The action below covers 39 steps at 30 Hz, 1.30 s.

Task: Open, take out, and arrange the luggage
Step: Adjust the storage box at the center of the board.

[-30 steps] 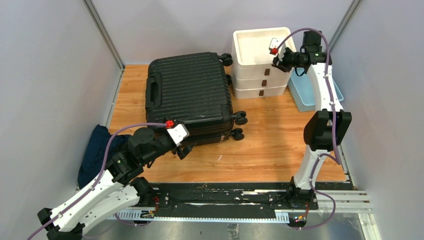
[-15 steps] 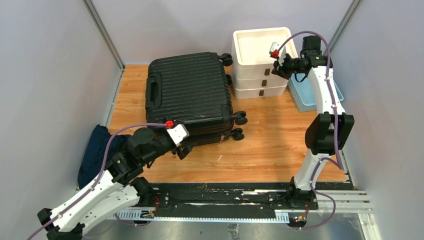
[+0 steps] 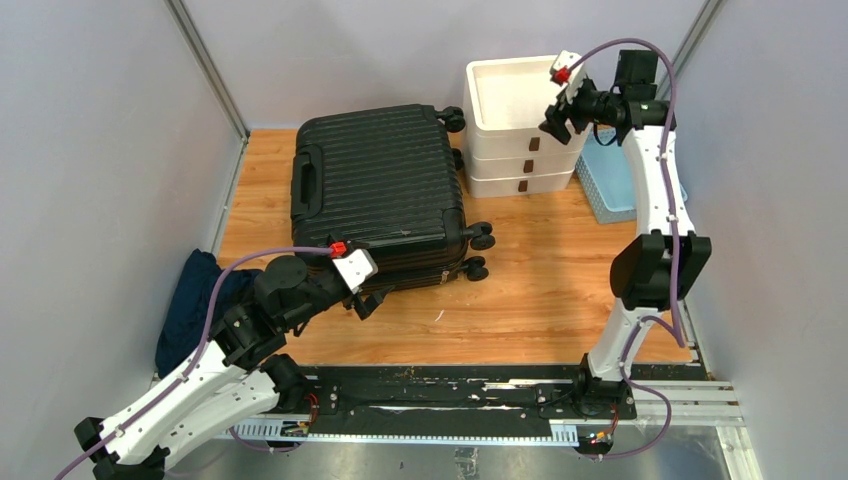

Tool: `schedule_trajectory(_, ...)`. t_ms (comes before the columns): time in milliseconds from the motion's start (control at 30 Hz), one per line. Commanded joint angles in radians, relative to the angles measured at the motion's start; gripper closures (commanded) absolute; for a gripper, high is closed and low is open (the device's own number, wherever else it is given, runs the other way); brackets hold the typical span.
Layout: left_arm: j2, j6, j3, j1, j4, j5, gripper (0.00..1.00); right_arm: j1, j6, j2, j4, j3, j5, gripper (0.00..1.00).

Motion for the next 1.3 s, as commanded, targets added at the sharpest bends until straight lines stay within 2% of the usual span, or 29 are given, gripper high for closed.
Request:
schedule_trajectory(0, -0.005, 0.005, -0.013, 0.005, 0.021, 0.000, 0.00, -0.003, 0.278, 0.090, 0.150, 0.099, 0.136, 0.25)
schedule_trajectory(100, -0.003, 0.007, -0.013, 0.005, 0.021, 0.000, 0.00, -0.031, 0.435, 0.113, 0.241, 0.104, 0.192, 0.26)
schedule_trajectory(367, 0.006, 0.008, -0.013, 0.005, 0.021, 0.011, 0.00, -0.059, 0.637, 0.158, 0.351, 0.103, 0.453, 0.29)
schedule_trajectory(433, 0.004, 0.008, -0.012, 0.005, 0.021, 0.011, 0.00, -0.061, 0.695, 0.175, 0.364, 0.107, 0.512, 0.32)
schedule_trajectory(600, 0.008, 0.011, -0.015, 0.005, 0.021, 0.006, 0.00, -0.061, 0.769, 0.237, 0.370, 0.131, 0.621, 0.48)
schedule_trajectory(833, 0.021, 0.013, -0.015, 0.005, 0.020, 0.000, 0.00, -0.079, 0.823, 0.284, 0.393, 0.130, 0.591, 0.69)
schedule_trajectory(933, 0.024, 0.013, -0.013, 0.005, 0.018, 0.000, 0.00, -0.088, 0.835, 0.280, 0.392, 0.125, 0.560, 0.85)
schedule_trajectory(1000, 0.022, 0.013, -0.013, 0.004, 0.018, 0.000, 0.00, -0.091, 0.844, 0.262, 0.387, 0.113, 0.537, 0.92)
schedule_trajectory(1133, 0.016, 0.011, -0.012, 0.004, 0.017, 0.003, 0.00, -0.090, 0.869, 0.183, 0.398, 0.029, 0.504, 1.00)
schedule_trajectory(1267, 0.005, 0.009, -0.012, 0.005, 0.019, 0.010, 0.00, -0.088, 0.889, 0.065, 0.437, -0.103, 0.487, 1.00)
